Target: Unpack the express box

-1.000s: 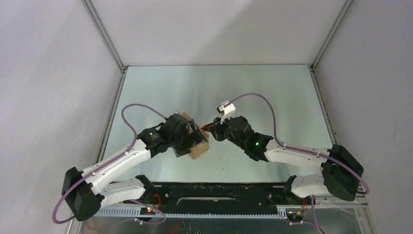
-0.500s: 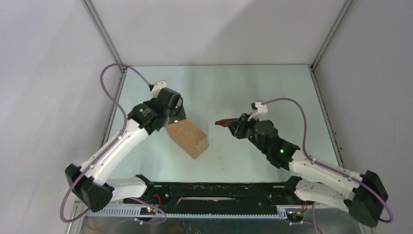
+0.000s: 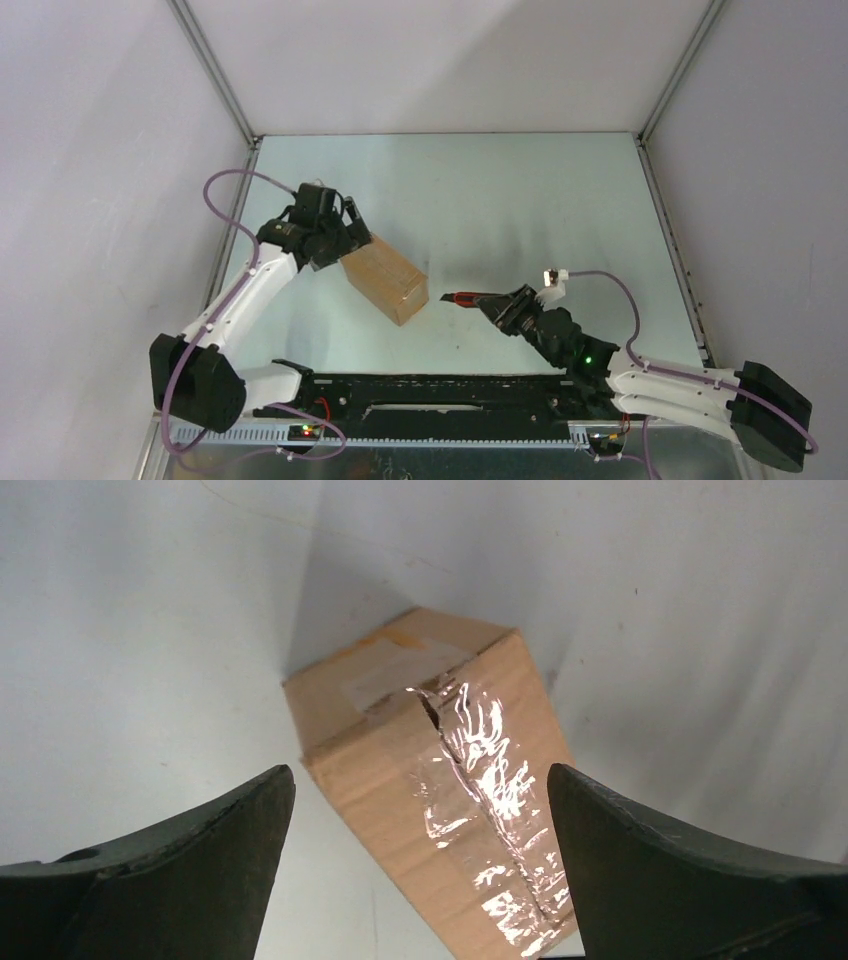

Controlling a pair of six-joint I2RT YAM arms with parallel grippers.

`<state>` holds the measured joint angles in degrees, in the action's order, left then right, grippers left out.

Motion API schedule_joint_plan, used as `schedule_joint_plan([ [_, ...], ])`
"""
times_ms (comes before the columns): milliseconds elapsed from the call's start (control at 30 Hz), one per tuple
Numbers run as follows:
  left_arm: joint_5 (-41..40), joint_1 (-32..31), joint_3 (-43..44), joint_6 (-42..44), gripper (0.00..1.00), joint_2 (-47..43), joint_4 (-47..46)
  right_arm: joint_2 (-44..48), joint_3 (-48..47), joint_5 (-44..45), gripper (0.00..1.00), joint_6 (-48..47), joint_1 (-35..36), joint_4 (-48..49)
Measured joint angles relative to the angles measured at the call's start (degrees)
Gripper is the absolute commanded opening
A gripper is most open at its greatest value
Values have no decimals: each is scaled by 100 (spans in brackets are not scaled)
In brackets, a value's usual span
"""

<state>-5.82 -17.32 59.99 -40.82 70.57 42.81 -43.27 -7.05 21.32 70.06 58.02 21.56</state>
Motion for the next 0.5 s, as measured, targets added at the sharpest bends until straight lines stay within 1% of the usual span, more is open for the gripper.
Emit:
schedule_joint_plan([
  [67, 310, 4, -256, -90, 100, -55, -249, -107, 208, 210, 0, 348, 166, 431],
  [200, 595, 46, -649, -205, 100, 22, -538, -295, 514, 651, 0, 872, 437, 1182],
  [400, 789, 74, -1032, -518, 100, -4, -977, -706, 540, 944, 0, 1174, 531, 2177],
  [500, 914, 83, -1307, -804, 100, -146, -1276, -1027, 535, 1001, 0, 1298, 533, 2498],
])
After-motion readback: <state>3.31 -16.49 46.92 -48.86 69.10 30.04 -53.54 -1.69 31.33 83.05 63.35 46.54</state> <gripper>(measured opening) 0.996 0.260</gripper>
